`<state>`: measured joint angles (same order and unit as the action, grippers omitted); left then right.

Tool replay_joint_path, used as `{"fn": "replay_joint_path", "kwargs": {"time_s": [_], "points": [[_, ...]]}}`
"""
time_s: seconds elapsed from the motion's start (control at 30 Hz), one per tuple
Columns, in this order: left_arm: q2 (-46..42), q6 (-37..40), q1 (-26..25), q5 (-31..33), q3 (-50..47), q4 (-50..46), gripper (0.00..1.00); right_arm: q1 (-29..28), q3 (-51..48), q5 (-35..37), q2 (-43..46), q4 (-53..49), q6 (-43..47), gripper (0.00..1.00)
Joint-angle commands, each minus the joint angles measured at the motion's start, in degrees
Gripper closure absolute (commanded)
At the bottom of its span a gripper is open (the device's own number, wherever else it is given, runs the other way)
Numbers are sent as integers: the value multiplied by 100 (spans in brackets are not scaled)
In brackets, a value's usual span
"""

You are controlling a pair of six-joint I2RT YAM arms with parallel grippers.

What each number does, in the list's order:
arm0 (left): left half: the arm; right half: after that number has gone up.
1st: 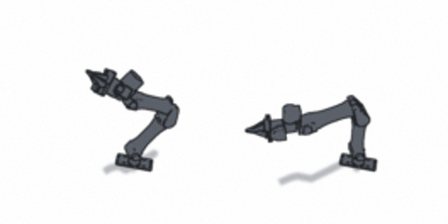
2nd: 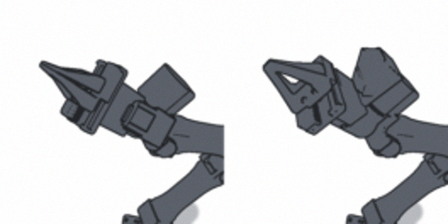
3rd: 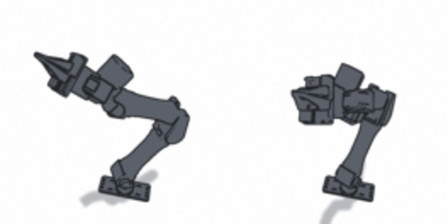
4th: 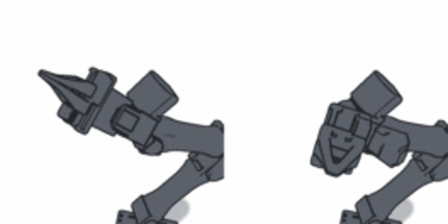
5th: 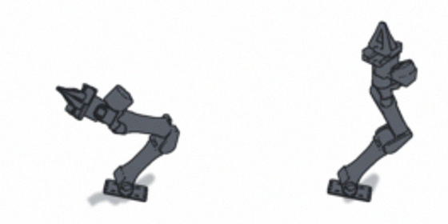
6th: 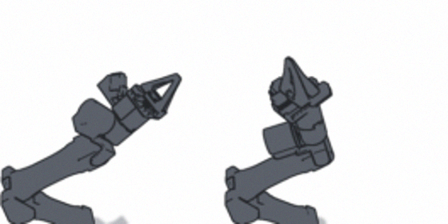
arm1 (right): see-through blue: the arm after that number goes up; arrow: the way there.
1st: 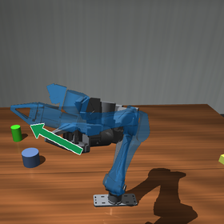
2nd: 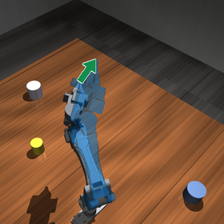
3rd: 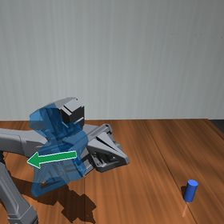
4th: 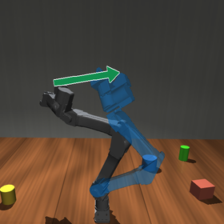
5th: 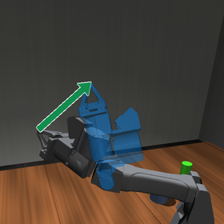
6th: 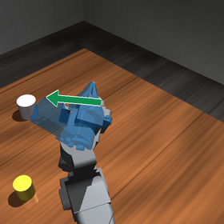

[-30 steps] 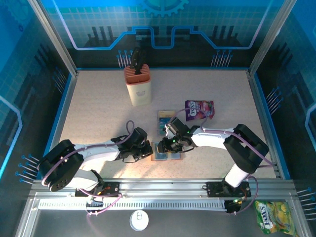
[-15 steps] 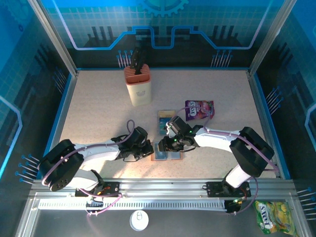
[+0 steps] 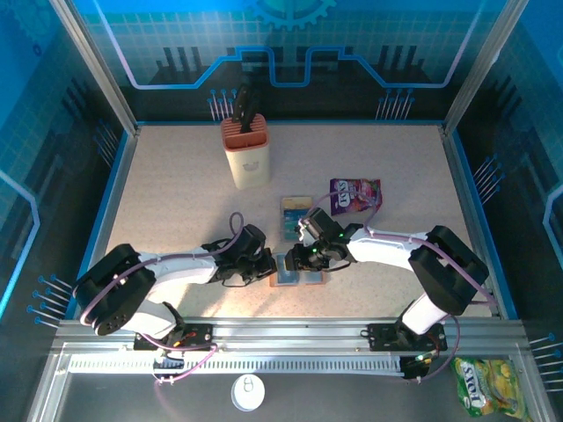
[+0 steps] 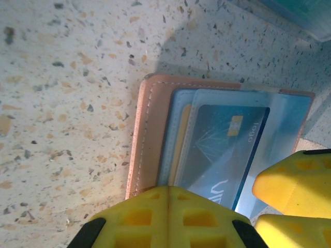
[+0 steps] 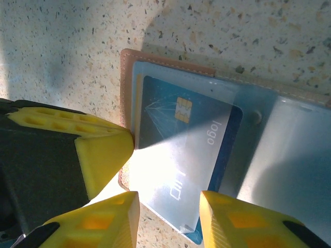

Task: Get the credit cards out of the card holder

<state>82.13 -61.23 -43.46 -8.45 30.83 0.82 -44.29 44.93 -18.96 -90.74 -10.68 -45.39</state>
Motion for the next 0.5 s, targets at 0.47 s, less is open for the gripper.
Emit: {"fn": "replay_joint_path", "kwargs": {"time_s": [0.47], "points": [[23, -3, -52, 27, 116, -248, 100, 150, -230, -126, -196, 184, 46, 66]]}}
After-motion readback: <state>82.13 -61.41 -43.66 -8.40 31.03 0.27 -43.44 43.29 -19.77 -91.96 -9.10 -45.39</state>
